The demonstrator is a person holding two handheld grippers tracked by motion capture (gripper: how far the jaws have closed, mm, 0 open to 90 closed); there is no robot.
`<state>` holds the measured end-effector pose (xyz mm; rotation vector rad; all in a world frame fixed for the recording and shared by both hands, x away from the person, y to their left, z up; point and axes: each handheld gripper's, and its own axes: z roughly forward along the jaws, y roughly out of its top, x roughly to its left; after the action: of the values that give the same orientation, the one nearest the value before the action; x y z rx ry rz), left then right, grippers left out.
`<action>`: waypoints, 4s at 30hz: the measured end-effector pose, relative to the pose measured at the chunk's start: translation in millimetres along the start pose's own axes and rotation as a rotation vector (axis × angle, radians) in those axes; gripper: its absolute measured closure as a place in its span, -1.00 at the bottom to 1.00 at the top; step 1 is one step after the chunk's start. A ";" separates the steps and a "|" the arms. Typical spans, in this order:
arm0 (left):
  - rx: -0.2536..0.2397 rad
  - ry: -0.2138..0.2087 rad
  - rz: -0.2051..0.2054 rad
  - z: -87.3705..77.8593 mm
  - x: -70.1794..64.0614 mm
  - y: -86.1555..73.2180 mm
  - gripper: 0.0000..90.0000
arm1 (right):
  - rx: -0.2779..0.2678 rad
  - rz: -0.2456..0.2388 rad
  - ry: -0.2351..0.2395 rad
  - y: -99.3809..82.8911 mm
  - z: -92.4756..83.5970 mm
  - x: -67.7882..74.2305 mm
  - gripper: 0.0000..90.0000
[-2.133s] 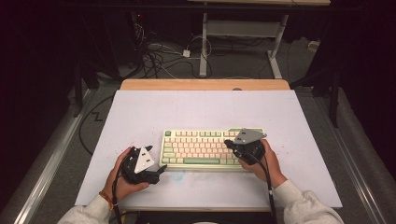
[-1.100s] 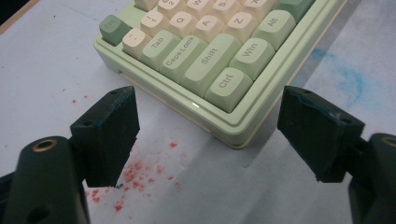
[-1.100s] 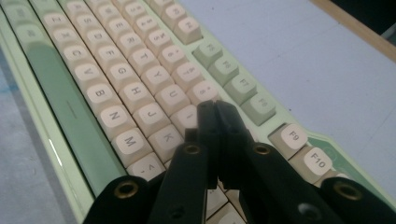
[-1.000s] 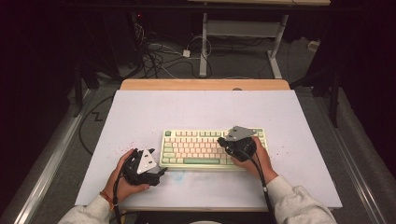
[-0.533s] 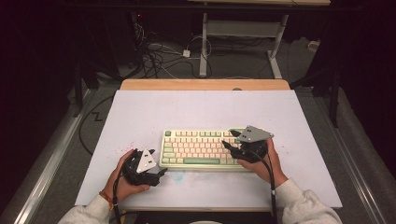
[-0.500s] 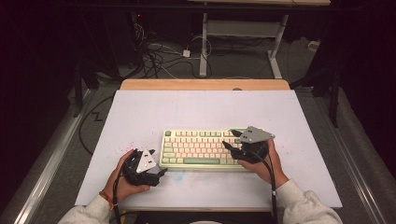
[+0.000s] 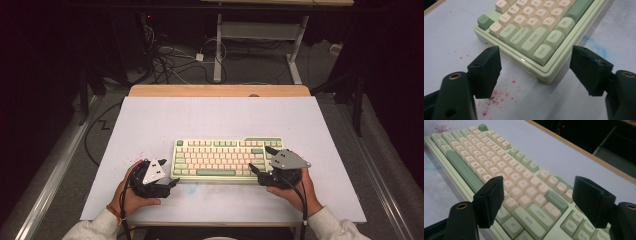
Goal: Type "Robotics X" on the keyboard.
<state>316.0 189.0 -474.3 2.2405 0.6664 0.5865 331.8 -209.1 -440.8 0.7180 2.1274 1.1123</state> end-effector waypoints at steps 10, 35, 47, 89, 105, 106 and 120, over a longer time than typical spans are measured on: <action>-0.021 -0.078 0.006 -3.8 -0.7 8.9 0.01 | 0.023 -0.010 -0.013 -24.2 -13.0 6.1 -0.43; 0.010 -0.239 0.063 40.9 -11.5 80.3 0.96 | 0.085 -0.040 0.036 -33.7 -17.5 19.9 -0.42; 0.065 -0.252 0.101 74.0 -20.5 101.2 0.93 | 0.095 -0.042 0.038 -35.4 -17.2 19.0 -0.42; -0.055 -0.064 0.165 33.2 -14.5 79.1 -0.30 | 0.108 -0.046 0.027 -33.4 -18.3 18.0 -0.39; -0.050 0.059 0.154 6.9 -9.7 36.5 -0.56 | 0.094 -0.035 0.032 -28.6 -14.4 18.0 -0.33; -0.053 0.062 0.148 5.9 -9.5 33.6 -0.56 | 0.093 -0.034 0.033 -28.0 -13.9 17.8 -0.32; 0.029 0.096 0.137 -4.0 -9.9 0.4 -0.59 | 0.125 -0.049 0.132 -12.4 2.5 8.1 0.68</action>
<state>306.3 184.7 -473.4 2.3099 0.5751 0.7600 326.2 -208.3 -454.7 0.6612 2.3297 1.0335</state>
